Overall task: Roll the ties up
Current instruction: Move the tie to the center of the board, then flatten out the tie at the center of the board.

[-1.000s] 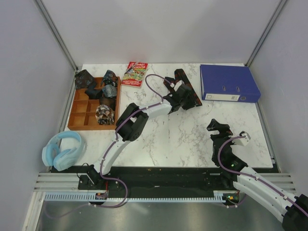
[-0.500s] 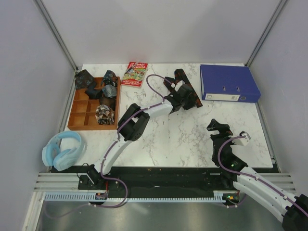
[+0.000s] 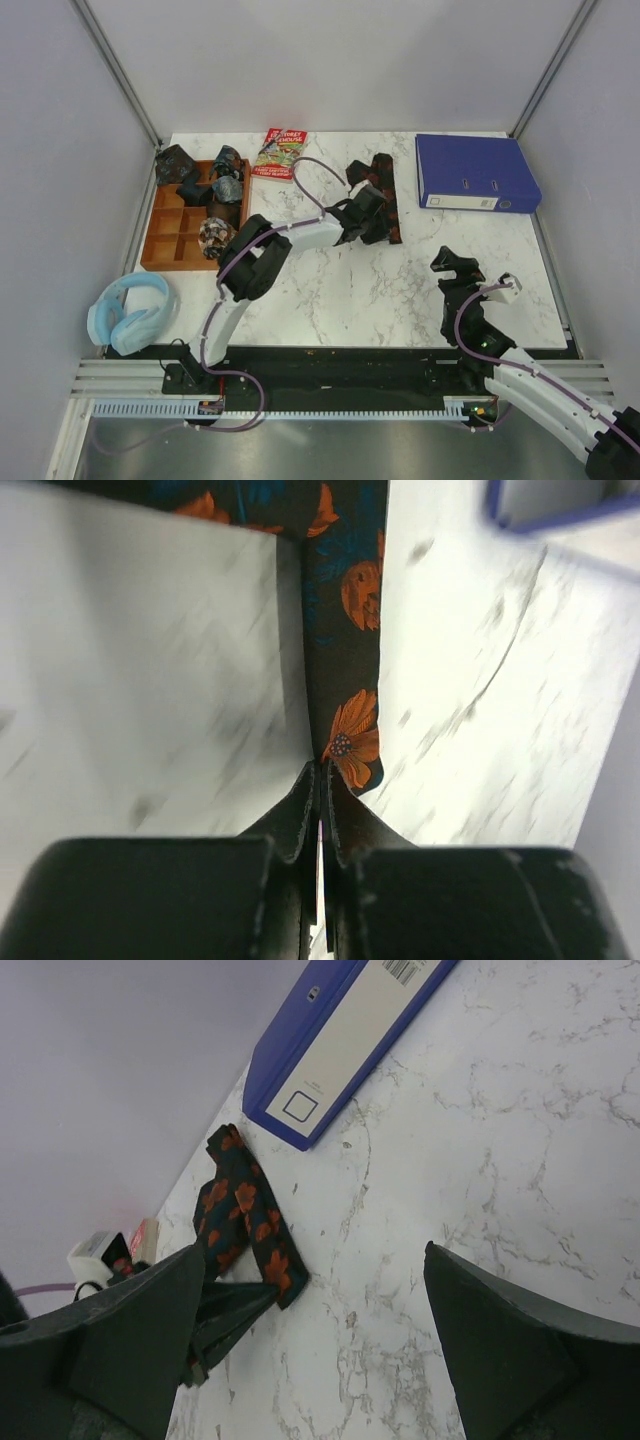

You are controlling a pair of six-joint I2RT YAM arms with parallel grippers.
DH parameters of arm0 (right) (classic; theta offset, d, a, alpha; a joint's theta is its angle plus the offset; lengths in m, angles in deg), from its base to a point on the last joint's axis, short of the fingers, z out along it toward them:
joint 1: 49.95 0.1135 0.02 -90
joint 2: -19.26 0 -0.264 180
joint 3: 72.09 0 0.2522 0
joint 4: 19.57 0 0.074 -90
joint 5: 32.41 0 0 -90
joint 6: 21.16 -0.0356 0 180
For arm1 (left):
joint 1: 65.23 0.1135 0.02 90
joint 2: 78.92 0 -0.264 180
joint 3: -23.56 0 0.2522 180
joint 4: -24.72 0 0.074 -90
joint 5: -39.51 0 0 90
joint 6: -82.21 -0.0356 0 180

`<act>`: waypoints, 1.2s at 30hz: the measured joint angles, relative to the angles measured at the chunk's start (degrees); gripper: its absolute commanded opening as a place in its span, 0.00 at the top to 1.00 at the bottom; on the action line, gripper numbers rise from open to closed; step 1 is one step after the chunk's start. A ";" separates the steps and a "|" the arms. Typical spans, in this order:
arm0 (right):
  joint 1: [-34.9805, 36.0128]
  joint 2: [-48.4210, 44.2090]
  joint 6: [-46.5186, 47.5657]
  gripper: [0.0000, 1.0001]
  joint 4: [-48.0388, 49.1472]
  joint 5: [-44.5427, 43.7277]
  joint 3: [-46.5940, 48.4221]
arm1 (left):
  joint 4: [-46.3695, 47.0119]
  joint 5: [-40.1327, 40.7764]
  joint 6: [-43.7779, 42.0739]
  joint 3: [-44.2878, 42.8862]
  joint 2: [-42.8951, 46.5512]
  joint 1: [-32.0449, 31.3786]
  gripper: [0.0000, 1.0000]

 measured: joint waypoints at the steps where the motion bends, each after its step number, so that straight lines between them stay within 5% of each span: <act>1: 0.00 -0.24 0.09 0.02 -0.02 0.02 0.00 | -0.42 -0.17 -0.46 3.41 2.78 -0.07 0.98; 8: -0.02 0.79 1.01 0.02 -1.90 3.28 0.07 | -2.38 -4.02 -4.26 25.88 24.26 -0.15 0.98; 20: 0.04 17.38 -4.22 0.12 -7.67 26.38 4.74 | -8.37 -8.81 -9.40 58.90 57.44 7.93 0.98; 22: 0.48 21.29 -4.74 0.14 -7.21 29.83 5.90 | -9.22 -9.33 -9.79 61.51 60.15 9.57 0.82; 23: 0.94 22.93 -4.98 0.14 -6.69 30.64 6.58 | -9.33 -9.68 -10.01 62.49 61.09 10.01 0.48; 24: 1.55 24.79 -5.22 0.14 -6.69 32.09 7.85 | -9.57 -10.16 -10.16 63.76 62.18 10.45 0.34; 26: 3.32 28.50 -5.49 0.15 -6.64 33.81 10.54 | -10.54 -10.62 -10.93 65.61 64.02 11.13 0.12; 27: 4.17 30.16 -5.55 0.15 -6.75 34.49 11.82 | -11.06 -10.54 -11.13 66.51 65.18 11.52 0.10; 31: 5.97 37.09 -5.07 0.18 -7.98 36.46 17.53 | -16.46 -9.38 -11.08 68.17 72.85 12.81 0.12; 36: 6.25 47.41 -2.75 0.32 -9.49 38.66 26.36 | -20.37 -5.75 -8.92 69.05 86.68 13.14 0.31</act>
